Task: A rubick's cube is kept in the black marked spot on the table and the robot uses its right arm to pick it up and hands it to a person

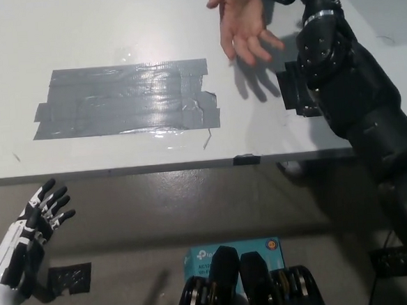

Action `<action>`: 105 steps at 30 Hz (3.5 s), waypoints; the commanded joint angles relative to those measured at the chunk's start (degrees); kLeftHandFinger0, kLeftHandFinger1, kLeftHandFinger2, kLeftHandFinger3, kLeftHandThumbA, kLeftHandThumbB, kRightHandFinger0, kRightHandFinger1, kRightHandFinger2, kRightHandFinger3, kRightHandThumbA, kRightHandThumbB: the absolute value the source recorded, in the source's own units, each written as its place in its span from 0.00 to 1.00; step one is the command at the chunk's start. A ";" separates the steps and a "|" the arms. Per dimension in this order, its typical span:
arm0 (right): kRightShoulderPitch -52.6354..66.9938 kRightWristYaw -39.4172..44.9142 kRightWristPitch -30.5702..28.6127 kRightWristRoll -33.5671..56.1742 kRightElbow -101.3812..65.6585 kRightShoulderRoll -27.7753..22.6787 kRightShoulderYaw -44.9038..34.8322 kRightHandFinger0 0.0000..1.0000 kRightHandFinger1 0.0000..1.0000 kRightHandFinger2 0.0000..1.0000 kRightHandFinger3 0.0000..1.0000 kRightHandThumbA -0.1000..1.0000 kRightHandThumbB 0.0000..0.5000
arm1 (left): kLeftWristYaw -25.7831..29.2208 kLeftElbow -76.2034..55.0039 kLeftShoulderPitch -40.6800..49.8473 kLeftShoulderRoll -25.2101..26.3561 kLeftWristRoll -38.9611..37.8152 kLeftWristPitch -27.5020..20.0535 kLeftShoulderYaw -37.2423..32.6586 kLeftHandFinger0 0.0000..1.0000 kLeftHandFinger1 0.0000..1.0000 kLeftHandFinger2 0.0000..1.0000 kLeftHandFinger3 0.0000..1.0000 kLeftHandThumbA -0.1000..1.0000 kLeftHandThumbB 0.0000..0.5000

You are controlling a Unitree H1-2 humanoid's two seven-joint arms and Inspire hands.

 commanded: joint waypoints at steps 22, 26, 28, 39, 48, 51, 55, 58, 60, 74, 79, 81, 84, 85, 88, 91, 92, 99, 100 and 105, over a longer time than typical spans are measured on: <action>-6.21 4.58 -7.28 1.48 13.50 3.85 3.91 0.04 0.42 0.78 0.87 0.00 0.36 | -0.41 -0.89 -1.43 0.67 0.10 -1.84 0.02 0.96 1.00 1.00 1.00 0.88 0.36; -7.06 16.21 -2.34 1.28 14.47 3.69 5.22 0.90 1.00 1.00 1.00 0.36 0.58 | -0.66 -0.91 -1.50 0.78 -0.20 -1.83 0.03 0.96 1.00 1.00 1.00 0.88 0.35; -7.39 22.10 0.00 1.45 14.69 3.00 5.58 1.00 1.00 1.00 1.00 0.56 0.76 | -0.65 -0.77 -1.52 0.82 0.13 -2.17 -0.03 0.96 1.00 1.00 1.00 0.89 0.35; -5.20 23.36 -3.41 1.96 10.62 -2.04 4.98 1.00 1.00 1.00 1.00 0.96 1.00 | -0.87 -0.40 -1.47 0.82 -0.07 -2.36 -0.08 0.97 1.00 1.00 1.00 0.90 0.36; 2.71 25.67 -5.38 2.70 -14.88 -8.92 2.98 1.00 1.00 1.00 1.00 0.98 0.90 | -0.29 -0.65 -1.61 1.37 0.39 -1.84 0.37 0.96 1.00 1.00 1.00 0.90 0.34; 9.82 29.29 -0.87 4.99 -36.83 -12.02 0.64 1.00 1.00 1.00 1.00 1.00 0.90 | -0.82 0.46 -1.69 0.94 0.09 -2.48 -0.02 0.96 1.00 1.00 1.00 0.90 0.34; 10.78 29.91 0.14 4.97 -39.40 -12.16 0.27 1.00 1.00 1.00 1.00 1.00 0.90 | -0.77 0.53 -1.56 0.77 0.15 -2.57 -0.10 0.96 1.00 1.00 1.00 0.90 0.34; 20.14 31.48 2.24 7.99 -60.16 -13.63 -1.78 1.00 1.00 1.00 1.00 1.00 0.85 | -0.74 0.19 -1.18 0.80 0.52 -2.70 -0.25 0.96 1.00 1.00 1.00 0.89 0.37; 25.49 32.19 3.74 10.66 -69.52 -13.84 -2.88 1.00 1.00 1.00 1.00 1.00 0.85 | -0.38 -0.18 -1.54 1.17 0.84 -2.30 -0.03 0.96 1.00 1.00 1.00 0.89 0.37; 63.95 27.59 -2.82 18.85 -96.57 -12.46 -3.22 1.00 1.00 1.00 1.00 1.00 0.72 | 1.93 -3.31 -0.12 -0.96 6.19 -6.19 -1.25 1.00 1.00 1.00 1.00 0.94 0.39; 70.56 26.80 -7.26 20.00 -92.94 -11.57 -3.09 1.00 1.00 1.00 1.00 1.00 0.67 | 2.38 -4.18 0.13 -2.99 7.84 -6.95 -2.85 1.00 1.00 1.00 1.00 0.96 0.31; 72.05 26.72 -8.92 20.98 -90.21 -10.93 -3.12 1.00 1.00 1.00 1.00 1.00 0.63 | 2.19 -3.90 0.75 -3.64 8.15 -8.00 -3.37 1.00 1.00 1.00 1.00 0.98 0.30; 73.72 26.90 -11.10 21.49 -85.95 -9.30 -2.55 1.00 1.00 1.00 1.00 1.00 0.64 | 1.89 -4.25 2.21 -5.09 8.53 -9.19 -4.49 1.00 1.00 1.00 1.00 1.00 0.32; 73.96 27.08 -11.35 21.46 -85.28 -8.86 -2.35 1.00 1.00 1.00 1.00 1.00 0.63 | 1.81 -4.54 2.57 -5.40 8.56 -9.25 -4.77 1.00 1.00 1.00 1.00 1.00 0.31; 74.46 26.38 -14.10 19.33 -80.17 -6.17 -0.93 1.00 1.00 1.00 1.00 1.00 0.57 | 2.53 -4.43 3.66 -7.32 11.42 -11.01 -6.38 1.00 1.00 1.00 1.00 1.00 0.31; 75.06 26.50 -16.01 20.94 -75.60 -4.05 -0.70 1.00 1.00 1.00 1.00 1.00 0.51 | 3.18 -3.11 4.89 -9.31 11.64 -12.56 -6.96 1.00 1.00 1.00 1.00 1.00 0.28; 75.36 26.51 -16.41 20.92 -74.81 -3.57 -0.45 1.00 1.00 1.00 1.00 1.00 0.52 | 3.15 -3.01 5.39 -9.76 11.49 -12.96 -7.13 1.00 1.00 1.00 1.00 1.00 0.25; 76.30 27.73 -17.32 20.14 -73.83 -1.15 1.07 1.00 1.00 1.00 1.00 1.00 0.51 | 4.47 -2.39 7.70 -13.63 14.26 -16.46 -8.79 1.00 1.00 1.00 1.00 1.00 0.30; 76.37 27.81 -17.43 19.97 -73.90 -1.12 1.13 1.00 1.00 1.00 1.00 1.00 0.51 | 4.46 -2.40 7.83 -13.80 14.64 -16.84 -8.99 1.00 1.00 1.00 1.00 1.00 0.29; 77.03 28.47 -17.50 20.76 -74.51 -1.33 0.75 1.00 1.00 1.00 1.00 1.00 0.49 | 4.56 -3.45 8.60 -13.90 14.83 -17.73 -8.83 1.00 1.00 1.00 1.00 1.00 0.24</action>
